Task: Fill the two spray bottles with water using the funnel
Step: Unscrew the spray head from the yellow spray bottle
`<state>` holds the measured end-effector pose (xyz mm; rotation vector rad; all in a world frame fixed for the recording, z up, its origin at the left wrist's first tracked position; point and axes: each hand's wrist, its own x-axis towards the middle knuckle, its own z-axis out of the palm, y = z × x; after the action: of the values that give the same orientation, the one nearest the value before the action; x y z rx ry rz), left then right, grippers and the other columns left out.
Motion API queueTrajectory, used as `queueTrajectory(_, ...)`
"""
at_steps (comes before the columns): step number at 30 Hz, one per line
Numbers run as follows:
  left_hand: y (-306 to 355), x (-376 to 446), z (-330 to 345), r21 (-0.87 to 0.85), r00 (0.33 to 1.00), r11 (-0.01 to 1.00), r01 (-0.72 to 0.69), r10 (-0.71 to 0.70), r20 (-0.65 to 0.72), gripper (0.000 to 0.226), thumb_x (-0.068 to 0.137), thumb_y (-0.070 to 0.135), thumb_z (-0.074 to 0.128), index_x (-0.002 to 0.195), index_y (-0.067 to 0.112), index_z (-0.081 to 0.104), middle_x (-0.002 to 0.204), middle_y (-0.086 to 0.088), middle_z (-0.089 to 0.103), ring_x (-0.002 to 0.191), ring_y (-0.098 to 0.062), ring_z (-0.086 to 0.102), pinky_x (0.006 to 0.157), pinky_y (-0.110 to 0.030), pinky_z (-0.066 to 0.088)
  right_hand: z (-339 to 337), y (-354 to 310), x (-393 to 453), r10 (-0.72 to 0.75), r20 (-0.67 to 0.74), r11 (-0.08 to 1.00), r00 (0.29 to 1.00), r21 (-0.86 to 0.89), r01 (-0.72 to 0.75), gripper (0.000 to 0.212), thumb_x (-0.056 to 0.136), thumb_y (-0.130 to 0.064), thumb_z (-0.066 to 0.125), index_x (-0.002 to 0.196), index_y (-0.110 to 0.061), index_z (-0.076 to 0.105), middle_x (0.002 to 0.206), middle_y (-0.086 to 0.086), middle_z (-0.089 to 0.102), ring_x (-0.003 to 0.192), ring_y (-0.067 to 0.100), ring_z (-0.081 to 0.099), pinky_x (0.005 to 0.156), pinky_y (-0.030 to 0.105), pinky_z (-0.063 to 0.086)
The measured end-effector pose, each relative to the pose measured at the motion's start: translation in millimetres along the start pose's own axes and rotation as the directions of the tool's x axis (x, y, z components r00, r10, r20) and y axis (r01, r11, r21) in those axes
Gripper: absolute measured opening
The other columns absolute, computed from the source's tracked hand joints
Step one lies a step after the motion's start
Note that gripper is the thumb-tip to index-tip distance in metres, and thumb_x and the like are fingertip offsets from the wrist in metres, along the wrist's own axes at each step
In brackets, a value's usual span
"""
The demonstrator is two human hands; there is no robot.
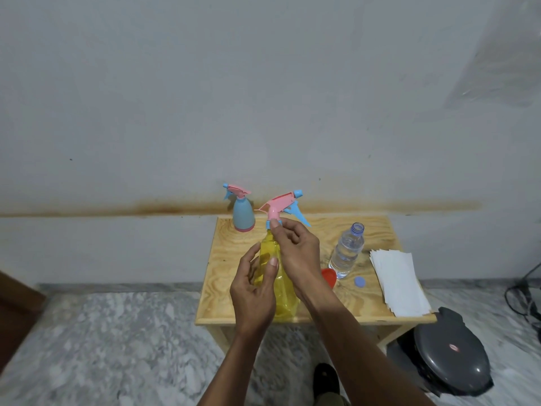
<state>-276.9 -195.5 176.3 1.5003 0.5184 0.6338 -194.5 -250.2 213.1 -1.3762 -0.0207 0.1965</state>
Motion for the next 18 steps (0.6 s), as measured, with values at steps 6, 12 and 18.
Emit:
queueTrajectory(6, -0.4, 6.1, 0.5, 0.005, 1.0, 1.0, -0.002, 0.002, 0.015, 0.042, 0.088, 0.043, 0.067, 0.13, 0.038, 0.06, 0.126, 0.012, 0.067, 0.122, -0.006, 0.06, 0.101, -0.044, 0.054, 3.4, -1.4, 5.3, 0.003, 0.013, 0.998, 1.0, -0.066, -0.002, 0.028, 0.087, -0.036, 0.074, 0.11, -0.022, 0.068, 0.094, -0.006, 0.076, 0.096, 0.006, 0.068, 0.085, 0.027, 0.054)
queueTrajectory(12, 0.5, 10.6, 1.9, 0.035, 0.999, 0.999, -0.017, 0.016, 0.029, 0.044, 0.087, 0.045, 0.066, 0.129, 0.039, 0.06, 0.126, 0.021, 0.065, 0.122, 0.004, 0.057, 0.103, -0.032, 0.052, 5.1, -6.2, 8.9, 0.004, 0.005, 0.998, 1.0, -0.066, -0.004, 0.032, 0.085, -0.04, 0.075, 0.108, -0.02, 0.067, 0.095, -0.004, 0.075, 0.09, 0.007, 0.07, 0.075, 0.021, 0.055)
queueTrajectory(18, -2.3, 12.5, 0.2, 0.082, 0.999, 0.996, -0.037, 0.035, 0.032, 0.042, 0.086, 0.045, 0.066, 0.128, 0.041, 0.06, 0.124, 0.022, 0.065, 0.121, 0.007, 0.055, 0.098, -0.02, 0.048, 4.7, -5.9, 16.1, -0.035, 0.012, 0.985, 0.999, -0.171, 0.037, 0.017, 0.09, -0.036, 0.071, 0.099, -0.023, 0.074, 0.086, -0.004, 0.072, 0.076, 0.004, 0.062, 0.07, 0.023, 0.052)
